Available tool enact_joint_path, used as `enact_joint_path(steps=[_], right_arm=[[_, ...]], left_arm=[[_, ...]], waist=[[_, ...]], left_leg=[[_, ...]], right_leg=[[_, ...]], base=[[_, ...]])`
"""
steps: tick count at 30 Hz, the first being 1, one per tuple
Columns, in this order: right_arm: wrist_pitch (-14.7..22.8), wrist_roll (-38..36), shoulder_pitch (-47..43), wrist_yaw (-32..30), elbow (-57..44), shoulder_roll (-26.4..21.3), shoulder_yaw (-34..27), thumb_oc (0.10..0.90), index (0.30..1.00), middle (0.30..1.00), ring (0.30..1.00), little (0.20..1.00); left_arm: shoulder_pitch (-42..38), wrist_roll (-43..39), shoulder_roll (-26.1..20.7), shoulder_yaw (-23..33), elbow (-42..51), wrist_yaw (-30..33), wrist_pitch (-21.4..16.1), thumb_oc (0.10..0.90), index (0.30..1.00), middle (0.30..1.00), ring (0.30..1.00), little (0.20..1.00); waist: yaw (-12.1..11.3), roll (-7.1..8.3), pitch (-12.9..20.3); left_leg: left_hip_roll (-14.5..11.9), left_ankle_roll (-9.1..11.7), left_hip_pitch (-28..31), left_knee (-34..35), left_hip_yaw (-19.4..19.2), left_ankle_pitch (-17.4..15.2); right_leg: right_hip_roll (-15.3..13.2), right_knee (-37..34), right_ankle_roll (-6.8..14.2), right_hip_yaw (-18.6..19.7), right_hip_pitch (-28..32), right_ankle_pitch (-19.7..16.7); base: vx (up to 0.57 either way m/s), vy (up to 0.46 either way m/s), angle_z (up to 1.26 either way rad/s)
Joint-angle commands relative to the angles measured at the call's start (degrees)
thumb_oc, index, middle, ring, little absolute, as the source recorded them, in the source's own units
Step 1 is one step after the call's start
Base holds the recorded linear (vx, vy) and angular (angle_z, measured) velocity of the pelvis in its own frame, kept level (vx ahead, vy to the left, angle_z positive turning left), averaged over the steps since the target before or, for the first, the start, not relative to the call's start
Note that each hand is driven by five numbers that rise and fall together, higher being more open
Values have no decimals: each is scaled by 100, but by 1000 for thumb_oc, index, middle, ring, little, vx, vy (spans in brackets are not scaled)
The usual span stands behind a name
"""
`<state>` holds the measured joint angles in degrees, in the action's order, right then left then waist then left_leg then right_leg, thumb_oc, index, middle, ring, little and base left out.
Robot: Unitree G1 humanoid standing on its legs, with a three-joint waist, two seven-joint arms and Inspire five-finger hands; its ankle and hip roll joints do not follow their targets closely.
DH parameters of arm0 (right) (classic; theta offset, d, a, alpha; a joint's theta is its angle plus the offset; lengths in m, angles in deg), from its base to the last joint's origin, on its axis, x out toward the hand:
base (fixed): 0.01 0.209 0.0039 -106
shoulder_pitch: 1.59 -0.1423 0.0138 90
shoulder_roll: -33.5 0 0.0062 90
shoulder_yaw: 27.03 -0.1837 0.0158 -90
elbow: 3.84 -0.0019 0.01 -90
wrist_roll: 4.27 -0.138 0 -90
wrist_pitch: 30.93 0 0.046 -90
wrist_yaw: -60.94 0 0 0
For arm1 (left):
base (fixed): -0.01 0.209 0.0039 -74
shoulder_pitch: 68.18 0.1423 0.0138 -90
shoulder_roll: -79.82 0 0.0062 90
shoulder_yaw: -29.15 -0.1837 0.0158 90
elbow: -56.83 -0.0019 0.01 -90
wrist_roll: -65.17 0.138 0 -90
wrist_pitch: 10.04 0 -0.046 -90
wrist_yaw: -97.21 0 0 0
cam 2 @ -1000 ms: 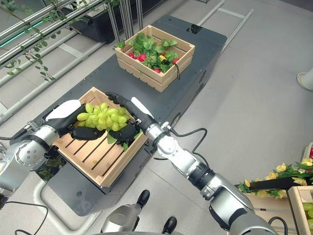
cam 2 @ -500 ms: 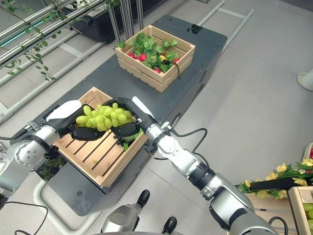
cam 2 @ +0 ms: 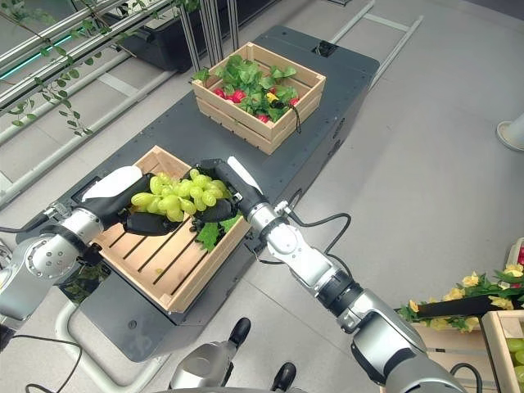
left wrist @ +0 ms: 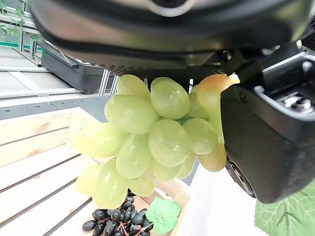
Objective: Pick up the fruits from the basket on one side to the basket on the other side
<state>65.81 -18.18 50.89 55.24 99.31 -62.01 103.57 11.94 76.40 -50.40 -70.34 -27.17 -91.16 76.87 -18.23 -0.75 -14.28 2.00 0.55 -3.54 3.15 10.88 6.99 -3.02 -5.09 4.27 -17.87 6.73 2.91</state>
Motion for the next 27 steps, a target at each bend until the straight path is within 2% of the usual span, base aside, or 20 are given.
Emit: enact_joint_path(steps=[1, 2, 4, 5, 17, 23, 27], right_arm=[[825, 41, 100, 16, -352, 528, 340, 400, 300, 300, 300, 300], [831, 45, 124, -4, -351, 511, 322, 400, 300, 300, 300, 300], [843, 55, 154, -31, -344, 496, 296, 400, 300, 300, 300, 300], [833, 45, 178, -91, -337, 485, 275, 400, 300, 300, 300, 300], [793, -84, 490, -515, -401, 252, -346, 400, 300, 300, 300, 300], [807, -54, 729, -724, -448, 171, -665, 400, 300, 300, 300, 300], [846, -35, 982, -834, -540, -10, -970, 400, 300, 300, 300, 300]], left_arm=[[-508, -427, 214, 246, -44, 619, -152, 400, 300, 300, 300, 300], [-497, -483, 222, 277, -59, 667, -172, 424, 335, 335, 335, 335], [-467, -518, 239, 315, -66, 724, -190, 551, 526, 526, 526, 526], [-438, -552, 262, 347, -107, 781, -210, 800, 900, 900, 900, 900], [-227, -1036, 545, 615, -408, 1184, -205, 800, 900, 900, 900, 900], [-259, -1122, 783, 616, -618, 1420, 23, 800, 900, 900, 900, 900], [-357, -1173, 897, 523, -749, 1493, 237, 800, 900, 900, 900, 900]], waist=[[78, -2, 1189], [81, 1, 1184], [89, 2, 1181], [99, 8, 1181], [281, 34, 1131], [450, 39, 1106], [657, 42, 1081]], left_leg=[[282, -60, 142, 185, 189, -277], [279, -60, 140, 185, 184, -275], [277, -62, 144, 185, 179, -275], [272, -62, 149, 185, 159, -281], [217, -93, 209, 185, -19, -332], [178, -112, 246, 185, -153, -369], [145, -125, 287, 185, -315, -422]], right_leg=[[-267, 73, 32, -48, -229, -254], [-268, 71, 36, -54, -228, -259], [-267, 71, 33, -53, -228, -261], [-267, 69, 31, -48, -226, -262], [-239, 78, 40, 105, -241, -295], [-220, 43, 51, 238, -255, -352], [-216, 23, 79, 392, -289, -413]], base=[[0, 0, 0], [0, 0, 0], [0, 0, 0], [0, 0, 0], [-2, 2, -1], [-12, 19, -13], [-11, 33, -14]])
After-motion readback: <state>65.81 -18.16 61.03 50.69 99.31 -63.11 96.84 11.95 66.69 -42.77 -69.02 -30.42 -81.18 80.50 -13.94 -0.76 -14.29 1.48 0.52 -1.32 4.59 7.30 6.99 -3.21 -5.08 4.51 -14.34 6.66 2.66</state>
